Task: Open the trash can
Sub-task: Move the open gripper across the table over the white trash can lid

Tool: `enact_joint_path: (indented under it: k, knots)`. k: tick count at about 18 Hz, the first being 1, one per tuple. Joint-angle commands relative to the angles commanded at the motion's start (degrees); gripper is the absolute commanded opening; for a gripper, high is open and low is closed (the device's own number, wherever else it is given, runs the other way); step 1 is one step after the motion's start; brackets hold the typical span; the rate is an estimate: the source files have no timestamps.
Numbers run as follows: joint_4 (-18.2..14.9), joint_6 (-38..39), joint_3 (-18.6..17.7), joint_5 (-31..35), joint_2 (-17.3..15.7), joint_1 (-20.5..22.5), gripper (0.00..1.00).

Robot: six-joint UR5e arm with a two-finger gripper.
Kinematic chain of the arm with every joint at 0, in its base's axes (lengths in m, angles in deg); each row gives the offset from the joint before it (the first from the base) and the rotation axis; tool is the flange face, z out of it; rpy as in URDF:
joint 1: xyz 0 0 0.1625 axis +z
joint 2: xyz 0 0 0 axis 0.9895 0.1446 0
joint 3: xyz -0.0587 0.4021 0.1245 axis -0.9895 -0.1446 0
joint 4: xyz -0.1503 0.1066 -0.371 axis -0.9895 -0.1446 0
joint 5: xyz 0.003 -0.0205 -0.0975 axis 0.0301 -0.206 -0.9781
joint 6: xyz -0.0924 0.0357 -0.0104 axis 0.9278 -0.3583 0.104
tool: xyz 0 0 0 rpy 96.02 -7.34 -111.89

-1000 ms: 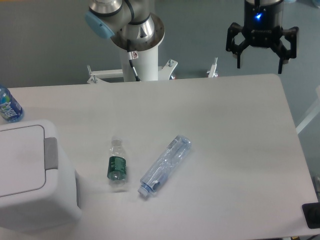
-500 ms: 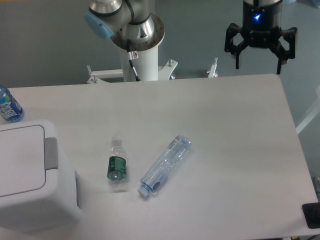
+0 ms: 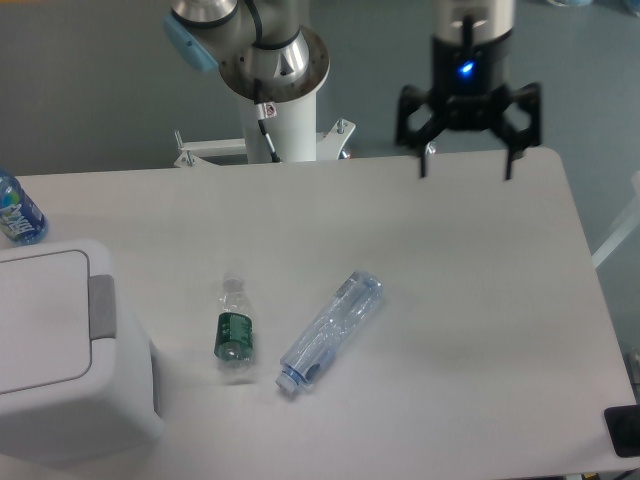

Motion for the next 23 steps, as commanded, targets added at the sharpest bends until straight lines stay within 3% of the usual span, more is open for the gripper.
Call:
enact_joint_path:
  k: [6, 13, 23]
  knots:
    - [1.76, 13.81, 0.79, 0.00, 3.34, -9.67, 1.00]
    - [11.25, 30.86, 1.14, -1.14, 6.16, -16.53, 1.00]
    - [11.96, 35.54, 0.97, -3.87, 7.13, -21.54, 1.00]
